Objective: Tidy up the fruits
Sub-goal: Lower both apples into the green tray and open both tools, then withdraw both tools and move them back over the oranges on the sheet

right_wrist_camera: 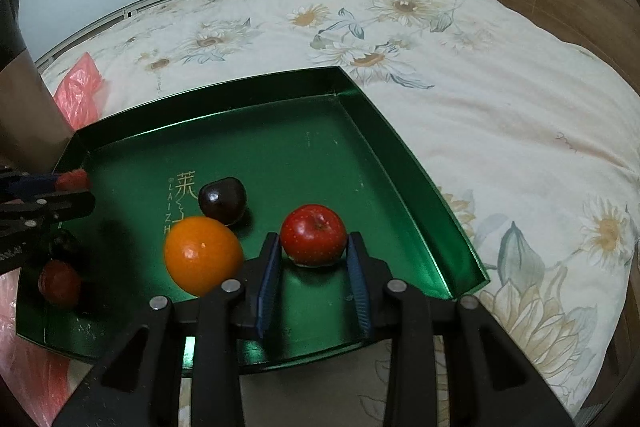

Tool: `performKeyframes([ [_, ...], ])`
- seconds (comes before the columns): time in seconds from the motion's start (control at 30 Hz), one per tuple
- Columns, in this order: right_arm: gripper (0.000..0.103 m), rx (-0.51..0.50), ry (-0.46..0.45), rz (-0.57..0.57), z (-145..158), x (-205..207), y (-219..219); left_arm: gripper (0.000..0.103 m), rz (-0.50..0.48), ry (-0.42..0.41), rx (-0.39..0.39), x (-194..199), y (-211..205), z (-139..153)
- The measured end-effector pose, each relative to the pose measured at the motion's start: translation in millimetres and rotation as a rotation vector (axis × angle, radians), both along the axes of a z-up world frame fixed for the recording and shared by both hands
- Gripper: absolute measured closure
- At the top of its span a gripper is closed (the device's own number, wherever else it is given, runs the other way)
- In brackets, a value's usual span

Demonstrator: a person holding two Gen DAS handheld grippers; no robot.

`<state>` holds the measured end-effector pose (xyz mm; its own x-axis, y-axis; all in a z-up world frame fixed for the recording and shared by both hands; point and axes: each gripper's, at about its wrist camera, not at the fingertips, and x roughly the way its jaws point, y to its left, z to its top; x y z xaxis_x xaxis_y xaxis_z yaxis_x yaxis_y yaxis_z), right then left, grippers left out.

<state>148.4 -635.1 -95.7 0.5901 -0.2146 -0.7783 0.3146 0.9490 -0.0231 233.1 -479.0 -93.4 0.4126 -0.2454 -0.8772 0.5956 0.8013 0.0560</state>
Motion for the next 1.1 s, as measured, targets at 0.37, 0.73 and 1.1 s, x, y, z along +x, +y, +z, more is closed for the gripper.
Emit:
performKeyframes([
  [0.37, 0.04, -0.016, 0.026, 0.014, 1, 2, 3, 0.075, -0.001, 0.041, 0.034, 4, -2, -10],
  [0.73, 0.024, -0.021, 0.004, -0.015, 19, -13, 0, 0.062, 0.006, -0.046, 0.003, -10, 12, 22],
  [1.1, 0.019, 0.004, -0.041, -0.05, 50, -39, 15, 0.058, -0.023, -0.111, -0.051, -57, 55, 67],
])
